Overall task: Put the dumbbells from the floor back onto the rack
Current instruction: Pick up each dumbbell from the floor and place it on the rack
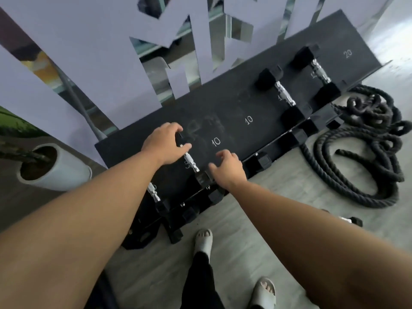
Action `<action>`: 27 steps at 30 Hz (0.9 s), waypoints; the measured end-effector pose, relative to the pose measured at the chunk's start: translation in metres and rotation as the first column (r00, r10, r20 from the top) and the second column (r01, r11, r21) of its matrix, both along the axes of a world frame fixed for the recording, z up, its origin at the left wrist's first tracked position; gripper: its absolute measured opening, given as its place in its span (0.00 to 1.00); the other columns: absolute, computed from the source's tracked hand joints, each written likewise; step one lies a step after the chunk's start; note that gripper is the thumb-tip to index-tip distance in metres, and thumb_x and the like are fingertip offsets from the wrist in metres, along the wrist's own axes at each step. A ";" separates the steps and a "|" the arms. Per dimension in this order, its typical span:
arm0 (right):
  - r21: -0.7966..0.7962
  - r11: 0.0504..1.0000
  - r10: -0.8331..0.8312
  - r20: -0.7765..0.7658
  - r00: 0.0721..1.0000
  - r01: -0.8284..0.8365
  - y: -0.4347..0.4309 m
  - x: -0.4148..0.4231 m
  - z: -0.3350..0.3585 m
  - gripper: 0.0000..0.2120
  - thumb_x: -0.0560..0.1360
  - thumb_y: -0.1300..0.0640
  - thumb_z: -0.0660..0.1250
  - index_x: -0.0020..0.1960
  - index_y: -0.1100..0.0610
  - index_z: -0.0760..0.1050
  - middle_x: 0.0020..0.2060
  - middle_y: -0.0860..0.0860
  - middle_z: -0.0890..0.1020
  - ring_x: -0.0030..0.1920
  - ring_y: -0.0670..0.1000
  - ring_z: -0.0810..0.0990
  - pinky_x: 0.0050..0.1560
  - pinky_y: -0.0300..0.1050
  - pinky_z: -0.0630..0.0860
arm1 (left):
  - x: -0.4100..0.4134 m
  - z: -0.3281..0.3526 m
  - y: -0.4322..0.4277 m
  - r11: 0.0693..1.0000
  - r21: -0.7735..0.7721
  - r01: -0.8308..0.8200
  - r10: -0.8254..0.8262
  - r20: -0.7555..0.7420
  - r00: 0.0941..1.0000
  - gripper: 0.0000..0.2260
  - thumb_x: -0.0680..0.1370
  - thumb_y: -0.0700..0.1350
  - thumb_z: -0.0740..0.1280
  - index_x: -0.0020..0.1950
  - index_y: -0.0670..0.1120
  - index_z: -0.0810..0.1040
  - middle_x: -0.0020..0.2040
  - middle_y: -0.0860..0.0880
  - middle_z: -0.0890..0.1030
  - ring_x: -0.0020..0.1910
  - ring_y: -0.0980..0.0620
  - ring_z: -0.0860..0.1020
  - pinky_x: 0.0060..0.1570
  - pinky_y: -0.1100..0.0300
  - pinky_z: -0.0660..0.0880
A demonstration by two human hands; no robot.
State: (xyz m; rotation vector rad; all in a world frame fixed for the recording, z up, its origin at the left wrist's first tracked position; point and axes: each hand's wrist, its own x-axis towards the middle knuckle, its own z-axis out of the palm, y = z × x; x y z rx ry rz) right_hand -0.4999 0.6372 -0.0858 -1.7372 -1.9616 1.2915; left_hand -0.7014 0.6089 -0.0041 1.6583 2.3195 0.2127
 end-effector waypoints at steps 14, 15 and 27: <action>-0.433 0.795 -0.398 0.154 0.904 0.424 0.018 -0.089 -0.125 0.39 0.70 0.34 0.73 0.73 0.52 0.67 0.70 0.58 0.68 0.68 0.64 0.73 0.68 0.56 0.72 | -0.083 -0.136 0.106 0.953 -0.292 0.076 -0.081 -0.004 0.997 0.39 0.71 0.56 0.78 0.77 0.49 0.65 0.74 0.43 0.67 0.69 0.38 0.70 0.64 0.45 0.71; -0.451 0.764 -0.426 0.185 0.886 0.461 0.021 -0.094 -0.129 0.39 0.69 0.34 0.74 0.72 0.52 0.67 0.70 0.58 0.67 0.68 0.65 0.72 0.68 0.56 0.71 | -0.088 -0.140 0.109 0.947 -0.311 0.084 -0.085 0.013 0.996 0.39 0.71 0.55 0.79 0.77 0.49 0.65 0.74 0.43 0.68 0.68 0.38 0.71 0.64 0.45 0.72; -0.566 0.529 -0.661 0.193 0.725 0.632 0.024 -0.097 -0.145 0.37 0.61 0.44 0.82 0.65 0.51 0.72 0.62 0.55 0.71 0.44 0.52 0.79 0.50 0.45 0.79 | -0.104 -0.152 0.117 0.951 -0.296 0.091 -0.076 0.062 0.995 0.41 0.63 0.49 0.82 0.73 0.52 0.69 0.62 0.47 0.75 0.59 0.44 0.76 0.58 0.48 0.76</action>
